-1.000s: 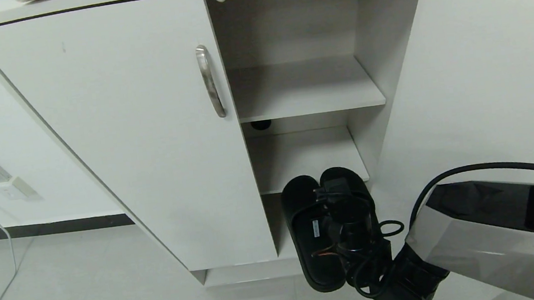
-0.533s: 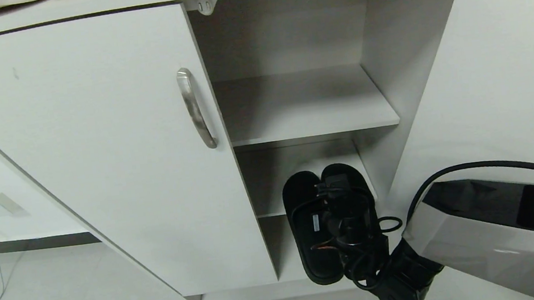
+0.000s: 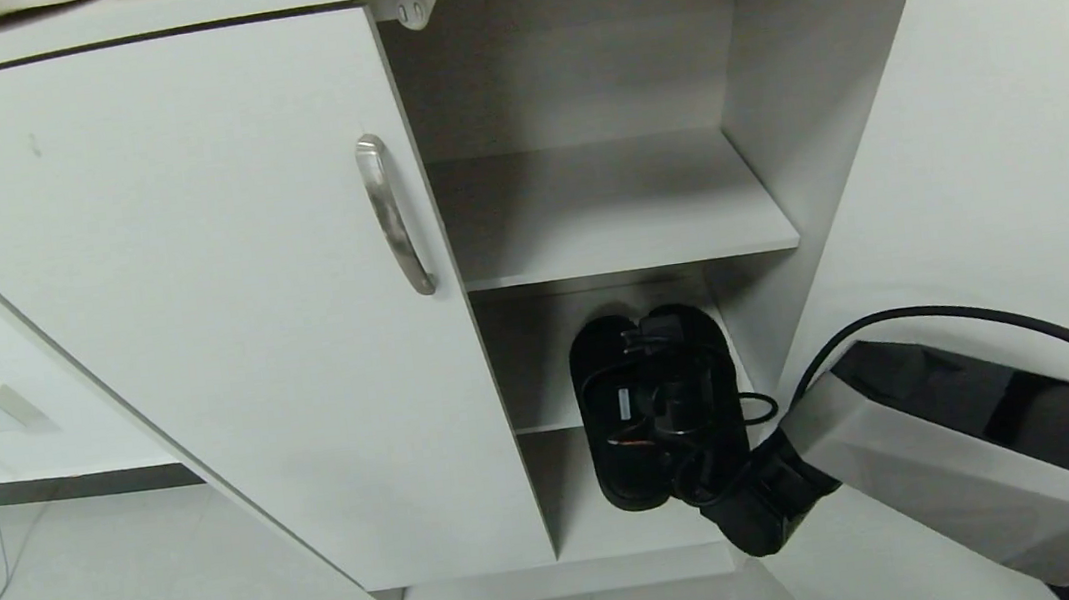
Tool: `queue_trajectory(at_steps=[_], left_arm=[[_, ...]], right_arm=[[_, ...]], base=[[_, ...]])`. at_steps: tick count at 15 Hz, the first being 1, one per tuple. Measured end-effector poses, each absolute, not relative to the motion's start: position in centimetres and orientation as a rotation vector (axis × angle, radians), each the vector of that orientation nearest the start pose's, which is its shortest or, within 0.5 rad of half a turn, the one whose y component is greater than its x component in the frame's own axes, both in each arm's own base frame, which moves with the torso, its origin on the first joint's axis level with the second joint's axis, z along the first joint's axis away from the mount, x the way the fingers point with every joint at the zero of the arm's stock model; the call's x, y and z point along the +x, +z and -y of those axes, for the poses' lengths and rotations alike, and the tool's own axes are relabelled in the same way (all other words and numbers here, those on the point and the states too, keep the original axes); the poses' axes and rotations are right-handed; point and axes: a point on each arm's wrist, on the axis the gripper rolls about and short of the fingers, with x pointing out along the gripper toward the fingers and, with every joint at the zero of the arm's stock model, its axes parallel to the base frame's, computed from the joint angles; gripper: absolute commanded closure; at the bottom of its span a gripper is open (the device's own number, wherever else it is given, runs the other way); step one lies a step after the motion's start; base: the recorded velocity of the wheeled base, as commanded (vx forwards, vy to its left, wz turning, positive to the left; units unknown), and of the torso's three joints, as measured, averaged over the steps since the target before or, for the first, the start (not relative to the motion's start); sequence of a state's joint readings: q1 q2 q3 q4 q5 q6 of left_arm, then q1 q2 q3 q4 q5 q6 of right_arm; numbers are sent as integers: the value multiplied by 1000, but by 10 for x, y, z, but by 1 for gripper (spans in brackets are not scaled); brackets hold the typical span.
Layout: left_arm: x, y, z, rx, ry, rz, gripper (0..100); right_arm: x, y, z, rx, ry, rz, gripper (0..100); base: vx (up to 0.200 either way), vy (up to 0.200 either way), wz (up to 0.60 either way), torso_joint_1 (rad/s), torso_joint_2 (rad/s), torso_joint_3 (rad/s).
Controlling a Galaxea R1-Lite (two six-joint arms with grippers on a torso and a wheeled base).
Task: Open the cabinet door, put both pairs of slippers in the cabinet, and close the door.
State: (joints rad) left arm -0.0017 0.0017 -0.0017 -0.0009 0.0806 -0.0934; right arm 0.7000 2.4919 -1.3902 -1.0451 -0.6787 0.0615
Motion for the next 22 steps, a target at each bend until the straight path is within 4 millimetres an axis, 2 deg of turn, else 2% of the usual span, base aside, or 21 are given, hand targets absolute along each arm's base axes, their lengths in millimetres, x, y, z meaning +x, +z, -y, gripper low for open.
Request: queue_trajectory(at_steps=[7, 13, 21, 22], left_arm=[[-23, 76, -2, -93, 79, 5, 100], [-23, 76, -2, -98, 80, 5, 100], [-23, 76, -2, -98, 81, 5, 100], [-23, 76, -2, -98, 80, 5, 100]], right_arm=[[437, 103, -314, 44, 2, 25, 100], [454, 79, -311, -9, -1, -19, 100], [459, 74, -305, -14, -15, -26, 100], [459, 73, -305, -15, -15, -27, 0]], base=[[0, 0, 0, 0, 0, 0], [0, 0, 0, 0, 0, 0], [0, 0, 0, 0, 0, 0], [0, 0, 0, 0, 0, 0]])
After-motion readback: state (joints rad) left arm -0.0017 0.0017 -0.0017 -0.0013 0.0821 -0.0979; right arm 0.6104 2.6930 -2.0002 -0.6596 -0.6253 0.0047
